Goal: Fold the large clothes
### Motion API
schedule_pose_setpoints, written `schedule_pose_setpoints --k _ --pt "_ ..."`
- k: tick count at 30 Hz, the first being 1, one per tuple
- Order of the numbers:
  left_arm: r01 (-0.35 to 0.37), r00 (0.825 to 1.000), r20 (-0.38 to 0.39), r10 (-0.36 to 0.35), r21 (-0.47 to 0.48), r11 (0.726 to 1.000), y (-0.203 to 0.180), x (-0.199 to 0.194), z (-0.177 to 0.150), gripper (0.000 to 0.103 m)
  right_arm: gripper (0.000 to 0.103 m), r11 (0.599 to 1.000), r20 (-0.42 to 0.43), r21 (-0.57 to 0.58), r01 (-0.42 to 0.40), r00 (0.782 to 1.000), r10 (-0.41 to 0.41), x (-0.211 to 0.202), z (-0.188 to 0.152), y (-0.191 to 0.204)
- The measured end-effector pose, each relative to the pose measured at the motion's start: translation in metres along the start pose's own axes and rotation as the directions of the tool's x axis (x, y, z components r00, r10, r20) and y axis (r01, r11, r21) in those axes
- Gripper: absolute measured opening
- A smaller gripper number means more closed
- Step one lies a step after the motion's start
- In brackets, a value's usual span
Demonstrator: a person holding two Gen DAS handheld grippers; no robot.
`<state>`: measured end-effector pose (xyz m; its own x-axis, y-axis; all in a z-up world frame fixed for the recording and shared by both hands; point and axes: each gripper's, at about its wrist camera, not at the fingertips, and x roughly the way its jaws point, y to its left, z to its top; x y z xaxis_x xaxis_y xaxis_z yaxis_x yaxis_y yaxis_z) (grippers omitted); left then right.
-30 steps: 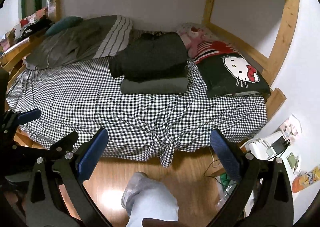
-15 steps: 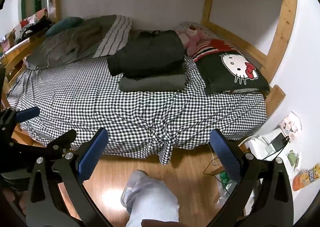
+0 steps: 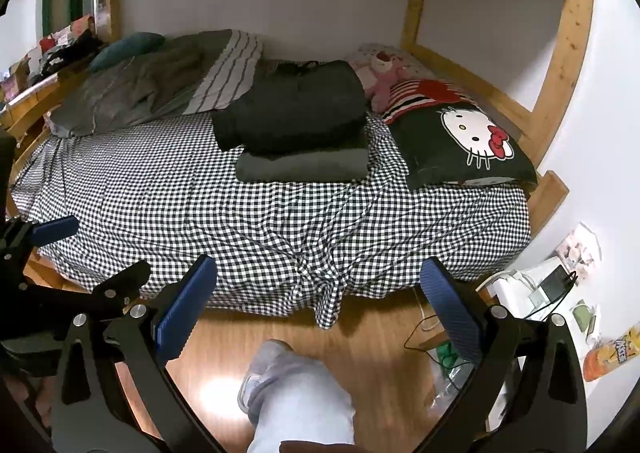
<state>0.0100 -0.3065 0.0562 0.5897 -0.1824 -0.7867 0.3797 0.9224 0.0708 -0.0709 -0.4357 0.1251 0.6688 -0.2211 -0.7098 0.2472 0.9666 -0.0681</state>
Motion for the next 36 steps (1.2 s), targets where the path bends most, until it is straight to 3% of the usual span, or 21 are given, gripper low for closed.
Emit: schedule_pose_setpoints --k 7,36 --pt "-0.014 1.000 0.010 0.014 0.015 1.000 0.000 -0.003 -0.001 0.098 0.100 0.999 0.012 -0.020 -0.035 0.999 0.036 -0.002 -0.002 -0.007" --pt "-0.006 1.000 0.017 0.006 0.012 1.000 -0.002 -0.008 0.000 0.098 0.100 0.999 0.022 -0.034 -0.029 0.999 0.029 -0.005 -0.005 -0.014"
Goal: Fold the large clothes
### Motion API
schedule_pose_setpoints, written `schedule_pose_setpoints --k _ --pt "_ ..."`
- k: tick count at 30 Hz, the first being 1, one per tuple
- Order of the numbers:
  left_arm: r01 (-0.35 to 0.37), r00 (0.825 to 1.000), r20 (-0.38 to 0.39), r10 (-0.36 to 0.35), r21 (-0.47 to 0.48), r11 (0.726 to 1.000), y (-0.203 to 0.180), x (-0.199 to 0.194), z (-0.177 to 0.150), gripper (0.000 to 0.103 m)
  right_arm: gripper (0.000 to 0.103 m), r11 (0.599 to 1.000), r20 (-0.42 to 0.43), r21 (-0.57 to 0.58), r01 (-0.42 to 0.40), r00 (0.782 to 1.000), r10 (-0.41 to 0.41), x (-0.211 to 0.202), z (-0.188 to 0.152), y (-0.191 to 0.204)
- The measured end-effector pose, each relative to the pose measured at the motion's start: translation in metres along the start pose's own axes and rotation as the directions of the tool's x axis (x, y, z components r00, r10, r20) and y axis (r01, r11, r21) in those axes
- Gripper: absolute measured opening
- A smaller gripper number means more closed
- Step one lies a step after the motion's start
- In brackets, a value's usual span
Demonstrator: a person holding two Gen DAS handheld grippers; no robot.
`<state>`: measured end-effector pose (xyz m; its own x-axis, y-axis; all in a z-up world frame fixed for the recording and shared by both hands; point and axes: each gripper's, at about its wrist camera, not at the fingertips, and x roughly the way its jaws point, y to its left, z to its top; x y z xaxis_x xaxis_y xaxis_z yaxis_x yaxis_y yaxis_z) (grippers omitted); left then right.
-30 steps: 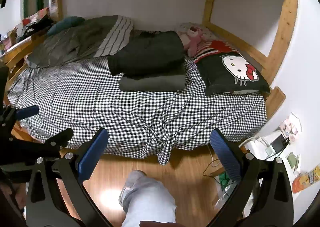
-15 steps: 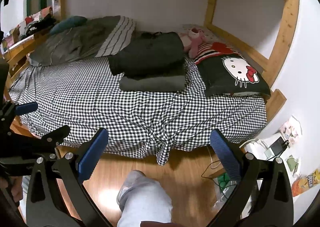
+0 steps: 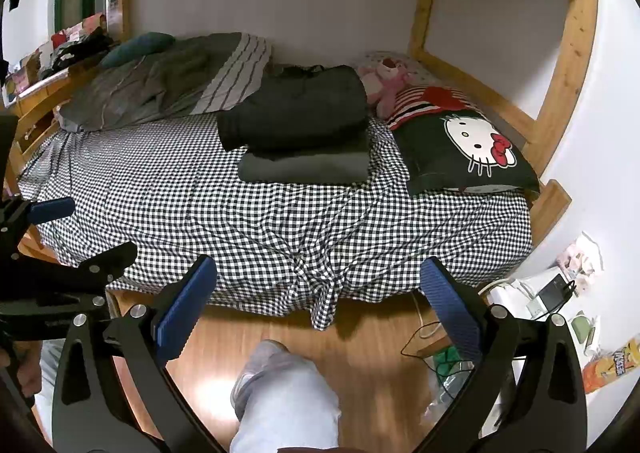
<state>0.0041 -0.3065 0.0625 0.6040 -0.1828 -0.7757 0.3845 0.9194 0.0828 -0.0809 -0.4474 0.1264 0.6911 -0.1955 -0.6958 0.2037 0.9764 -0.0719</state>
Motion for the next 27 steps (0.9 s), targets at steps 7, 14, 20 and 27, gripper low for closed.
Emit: schedule_pose_setpoints --k 7,14,20,27 --pt "-0.001 1.000 0.003 0.001 0.005 1.000 -0.0022 -0.0007 -0.0023 0.098 0.100 1.000 0.002 0.007 0.000 1.000 0.000 -0.0002 0.0000 -0.0030" --pt "-0.023 1.000 0.008 0.022 0.011 1.000 -0.0046 -0.0006 -0.0024 0.098 0.100 1.000 0.003 0.015 0.003 1.000 -0.003 -0.0016 -0.0013 -0.0062" --pt "-0.023 1.000 0.003 0.023 0.016 1.000 -0.0071 -0.0025 -0.0021 0.098 0.100 1.000 0.003 0.017 0.000 1.000 0.000 -0.0018 -0.0016 -0.0066" --pt "-0.023 1.000 -0.003 0.023 0.011 1.000 -0.0033 -0.0031 -0.0011 0.098 0.100 1.000 0.006 0.021 -0.002 1.000 0.002 -0.0036 -0.0035 -0.0071"
